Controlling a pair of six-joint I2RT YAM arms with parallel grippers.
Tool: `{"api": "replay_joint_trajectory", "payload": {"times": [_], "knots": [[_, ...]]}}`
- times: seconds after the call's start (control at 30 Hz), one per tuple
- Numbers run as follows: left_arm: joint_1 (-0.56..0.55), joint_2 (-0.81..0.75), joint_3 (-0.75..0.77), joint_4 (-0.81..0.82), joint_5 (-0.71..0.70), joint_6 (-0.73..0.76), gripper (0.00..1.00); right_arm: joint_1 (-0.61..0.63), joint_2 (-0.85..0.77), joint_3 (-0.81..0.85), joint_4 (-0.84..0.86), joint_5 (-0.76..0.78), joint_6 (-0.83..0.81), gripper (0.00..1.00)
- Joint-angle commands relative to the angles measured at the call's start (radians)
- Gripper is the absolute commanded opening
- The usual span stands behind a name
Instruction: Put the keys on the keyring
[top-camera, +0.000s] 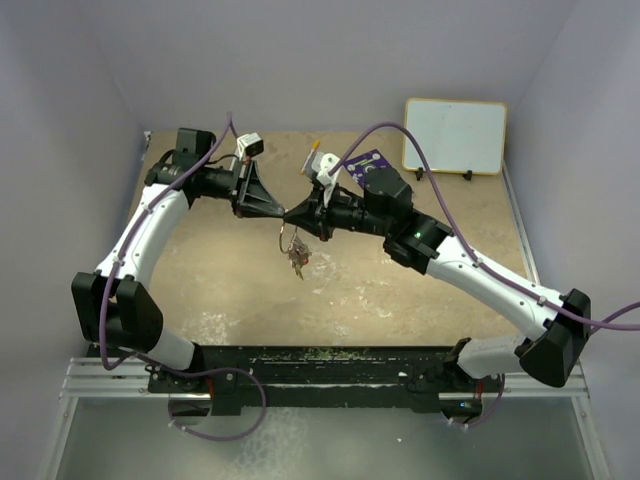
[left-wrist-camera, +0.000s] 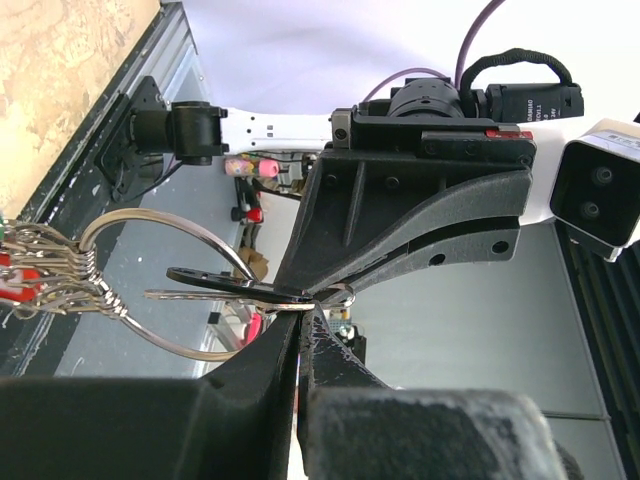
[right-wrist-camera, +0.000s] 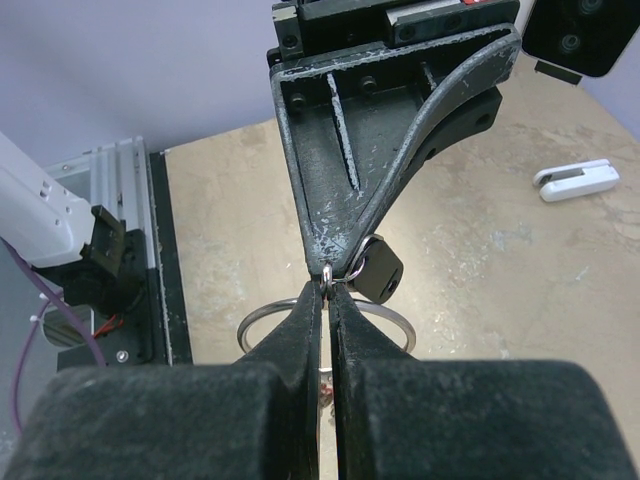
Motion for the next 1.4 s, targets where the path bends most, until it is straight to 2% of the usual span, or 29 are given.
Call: {"api": "replay_joint_trajectory", "payload": {"times": [0.0, 0.53, 1.23, 1.37], "knots": [[-0.046, -0.055, 0.072, -0.005, 0.223, 0.011, 0.04, 0.006, 0.005, -0.004, 0.096, 0.003, -0.010, 0.00], [-0.066, -0.065, 0.099, -0.004, 0.224, -0.002, 0.04, -0.013, 0.107, -0.032, 0.176, 0.000, 0.099, 0.00], [-0.092, -0.052, 0.130, 0.000, 0.226, -0.010, 0.04, -0.052, 0.104, -0.149, 0.233, -0.035, 0.124, 0.00], [-0.095, -0.047, 0.131, 0.001, 0.226, -0.010, 0.04, -0.075, 0.105, -0.207, 0.299, -0.065, 0.169, 0.00]]}}
